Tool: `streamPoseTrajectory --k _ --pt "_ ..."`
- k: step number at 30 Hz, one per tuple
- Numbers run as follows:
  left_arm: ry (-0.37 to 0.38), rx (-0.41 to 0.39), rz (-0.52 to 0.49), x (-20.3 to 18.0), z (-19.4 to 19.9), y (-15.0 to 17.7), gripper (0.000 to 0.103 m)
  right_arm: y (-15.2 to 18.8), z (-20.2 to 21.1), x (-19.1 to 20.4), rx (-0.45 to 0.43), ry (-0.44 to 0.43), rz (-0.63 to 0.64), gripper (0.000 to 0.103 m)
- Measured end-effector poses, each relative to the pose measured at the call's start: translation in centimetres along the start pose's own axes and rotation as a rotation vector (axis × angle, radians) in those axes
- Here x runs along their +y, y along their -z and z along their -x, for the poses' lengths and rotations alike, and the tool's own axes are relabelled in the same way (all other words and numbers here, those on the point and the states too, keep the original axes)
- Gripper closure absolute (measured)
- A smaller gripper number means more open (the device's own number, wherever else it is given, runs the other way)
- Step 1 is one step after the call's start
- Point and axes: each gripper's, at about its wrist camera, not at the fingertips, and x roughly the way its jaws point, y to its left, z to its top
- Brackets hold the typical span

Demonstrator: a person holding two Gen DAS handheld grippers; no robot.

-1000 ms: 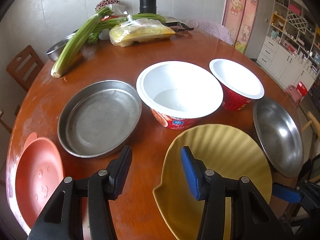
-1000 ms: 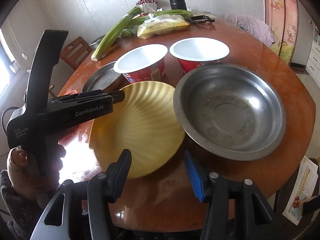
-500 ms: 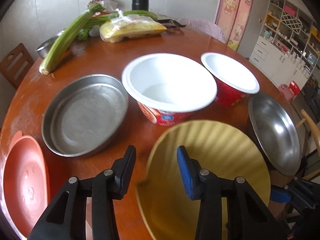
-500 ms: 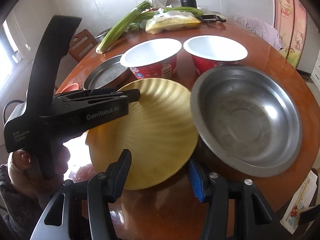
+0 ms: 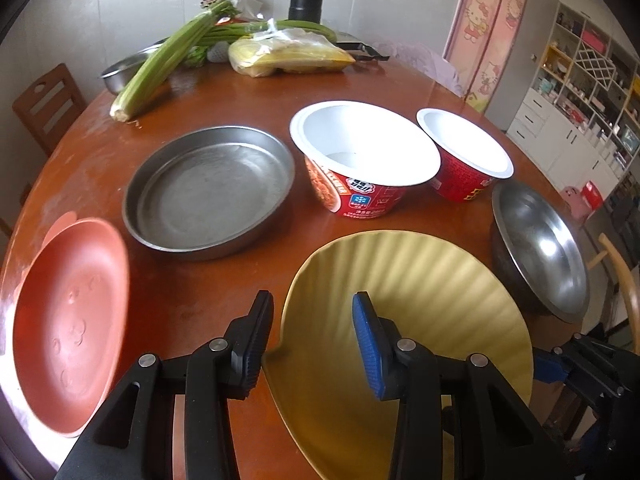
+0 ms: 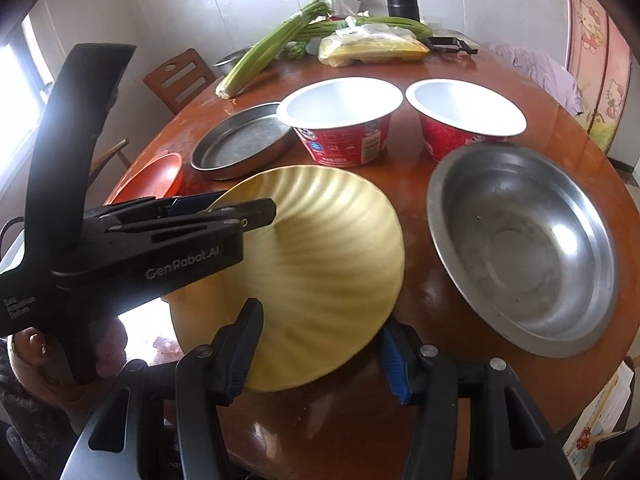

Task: Organize plates and bowls
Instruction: 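Lift the yellow shell plate with the right gripper toward the orange plate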

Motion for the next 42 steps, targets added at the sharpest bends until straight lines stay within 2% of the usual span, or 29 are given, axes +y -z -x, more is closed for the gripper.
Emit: streamPoseTrajectory --k 19,35,42 --pt "-0.044 -0.078 0.095 4.2 5.1 0.5 0.061 -1.2 1.1 4.3 -0.034 -0.031 0.112 0.048" --pt "-0.143 -0.14 0.186 11.2 8.7 -0.6 0.061 -6.0 1.1 11.5 -0.085 -0.104 0.223 0.048" --pt "-0.186 -0.146 0.226 14.2 9.5 -1.0 0.061 -7.6 -0.2 14.3 -0.065 -0.132 0.264 0.048"
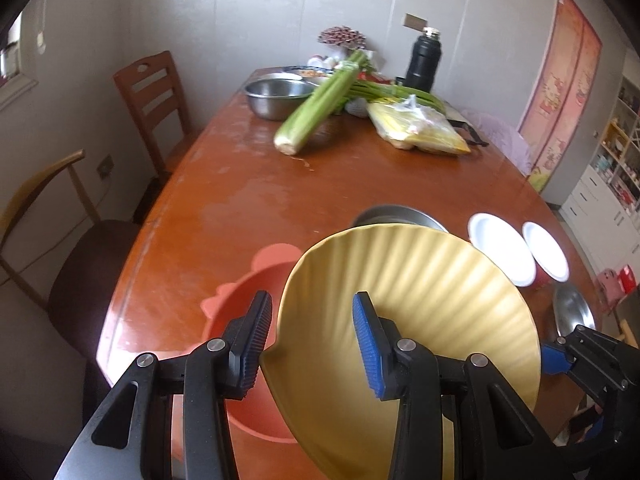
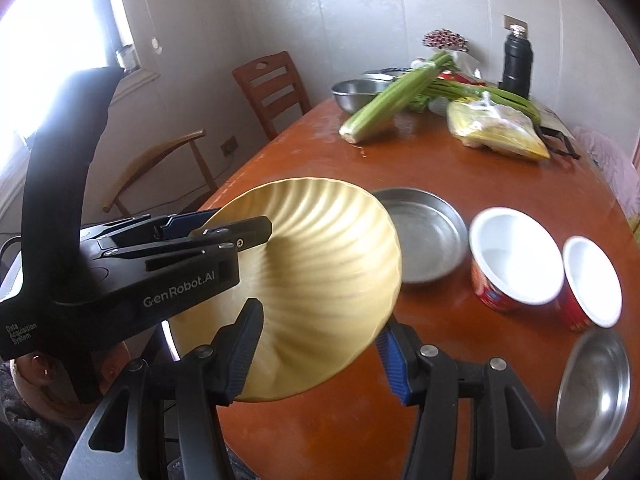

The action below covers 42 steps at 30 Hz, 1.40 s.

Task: Organize plates and bowls
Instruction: 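Lift the yellow shell plate with the right gripper toward the orange plate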

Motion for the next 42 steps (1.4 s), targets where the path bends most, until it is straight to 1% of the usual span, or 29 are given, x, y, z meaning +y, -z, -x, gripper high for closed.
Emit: streamPoseTrajectory --k 6,9,12,17,21,24,31,36,42 --pt "-0.033 -0.01 0.029 2.1 0.2 -1.2 0.061 -1.9 -1.2 1.6 0.011 -0.008 0.054 0.047" --pt "-0.043 -0.011 0.041 3.2 -0.1 -1.5 0.061 -2.9 -1.8 2.1 0.002 -0.013 0.059 0.047" --pt "-0.048 -0.007 0.056 4.0 -0.7 -1.5 0.061 -3.1 -2.4 2.3 -0.012 -0.022 0.043 0.047" --pt "-0.038 0.012 0.062 4.5 -1.8 -1.0 0.061 -2.8 -3.4 2.2 0.002 -0.037 0.024 0.047" --pt "-0.033 0.029 0.058 4.5 -2.7 -0.6 0.061 -2.5 -4.1 2.2 0.005 -0.025 0.023 0.047" --pt "-0.045 0.036 0.05 4.4 -3.3 -0.4 0.061 -2.0 -4.7 2.1 0.024 -0.024 0.019 0.047" --pt "-0.044 0.071 0.062 4.9 -4.8 0.0 0.061 -1.2 -5.9 2.2 0.06 -0.027 0.018 0.047" --pt "-0.057 0.078 0.062 4.9 -5.3 0.2 0.061 -0.7 -6.8 2.4 0.089 -0.018 0.024 0.047" --pt "-0.061 0.094 0.067 5.0 -6.0 0.3 0.061 -0.4 -7.4 2.5 0.119 -0.032 0.014 0.047"
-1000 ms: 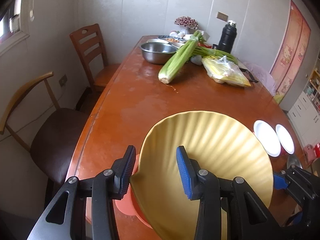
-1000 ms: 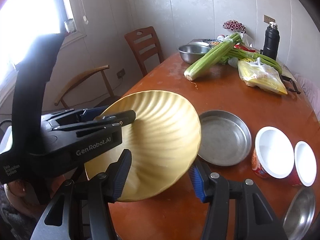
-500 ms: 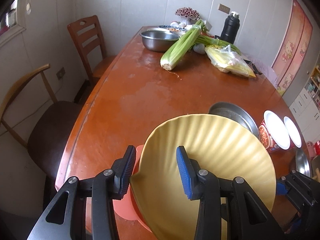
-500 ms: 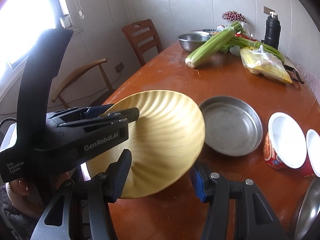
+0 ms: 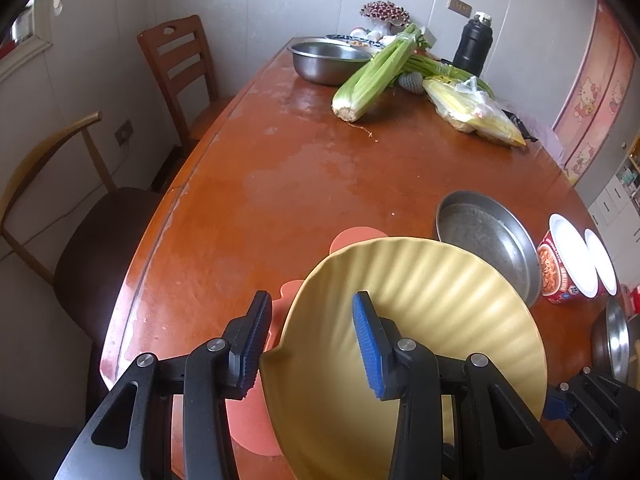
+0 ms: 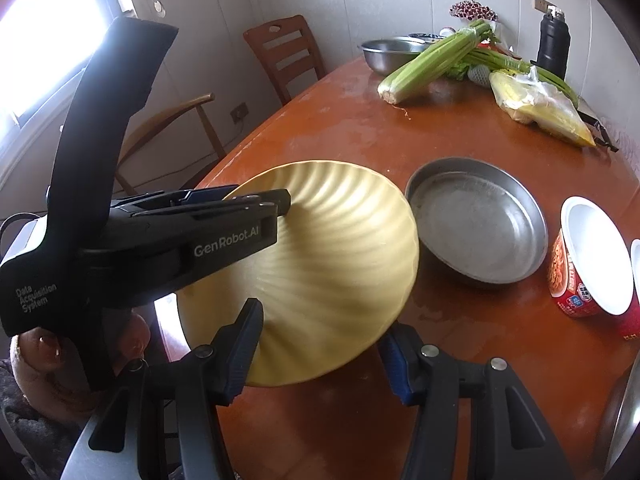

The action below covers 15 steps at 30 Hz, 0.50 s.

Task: Organize plates and bowls
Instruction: 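Lift the yellow shell plate with the right gripper toward the orange plate, then lower the yellow shell plate into the orange plate with the right gripper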

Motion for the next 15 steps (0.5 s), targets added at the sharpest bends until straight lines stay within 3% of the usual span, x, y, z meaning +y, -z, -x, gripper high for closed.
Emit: streamPoseTrajectory --k 15 --pt "-0.029 -0.013 -0.051 -1.2 -0.5 0.1 0.058 0.7 0.3 0.2 0.015 -0.018 0.011 0.047"
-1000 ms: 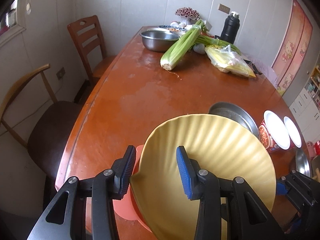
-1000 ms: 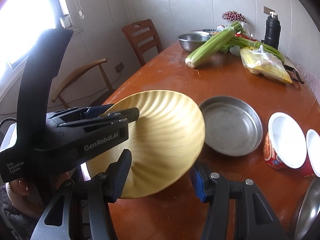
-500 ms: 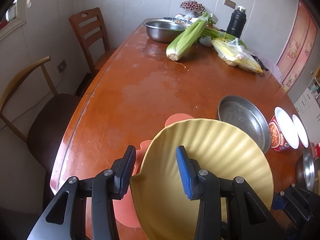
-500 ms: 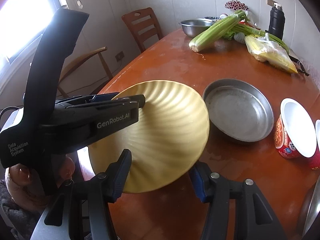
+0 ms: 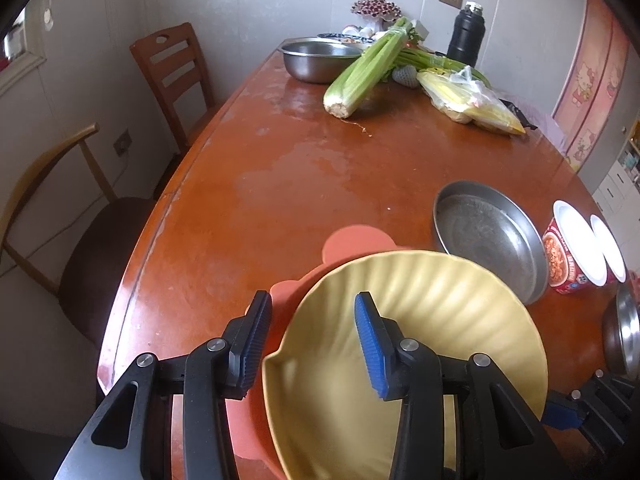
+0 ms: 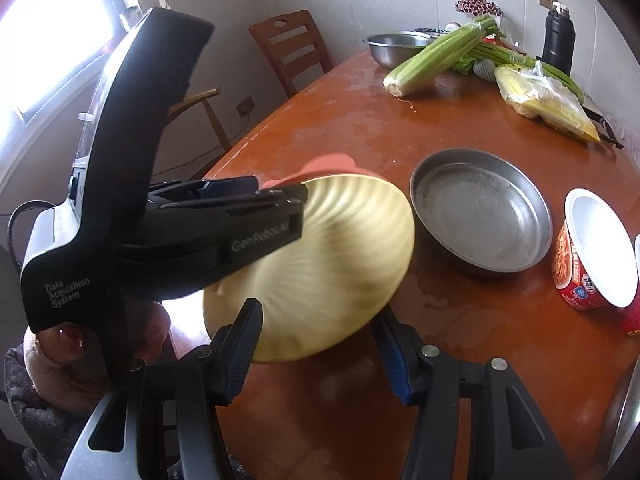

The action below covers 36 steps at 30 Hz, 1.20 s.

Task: Organize plates and bowls
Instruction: 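Lower the yellow shell plate into the orange plate with the right gripper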

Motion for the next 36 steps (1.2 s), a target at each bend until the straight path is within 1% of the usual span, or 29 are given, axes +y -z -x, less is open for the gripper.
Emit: streamPoseTrajectory --k 4,7,12,17,21,23,24,27,31,36 --pt "0.008 -0.013 0.009 0.2 0.5 0.0 0.058 0.2 -0.1 -0.1 0.007 -0.003 -0.004 0.047" --pt "-0.001 -0.049 0.026 0.8 1.8 0.2 0.058 0.3 -0.1 -0.3 0.011 -0.005 -0.009 0.047" --pt "-0.018 -0.098 0.051 2.0 4.2 1.8 0.058 0.2 0.4 -0.7 -0.005 -0.01 -0.027 0.047" --pt "-0.014 -0.093 0.051 1.9 4.9 3.6 0.058 0.5 1.0 -0.2 -0.014 -0.007 -0.014 0.047" --pt "-0.044 -0.077 0.063 1.5 4.7 5.0 0.058 0.7 1.1 0.0 -0.011 -0.005 0.007 0.047" --pt "-0.029 -0.07 0.073 1.7 4.6 5.3 0.058 0.7 1.0 0.1 -0.008 0.009 0.024 0.047" --pt "-0.034 -0.064 0.072 1.7 4.4 5.4 0.058 0.8 1.1 0.2 -0.009 0.007 0.03 0.047" --pt "-0.083 -0.052 0.065 1.6 3.6 5.4 0.058 1.1 1.3 0.7 -0.017 0.016 0.059 0.047" --pt "-0.12 -0.054 0.042 1.2 3.1 5.3 0.058 1.3 1.8 0.9 -0.032 0.004 0.079 0.047" --pt "-0.193 -0.063 0.004 0.5 2.5 4.8 0.058 1.4 1.7 0.4 -0.027 -0.001 0.055 0.047"
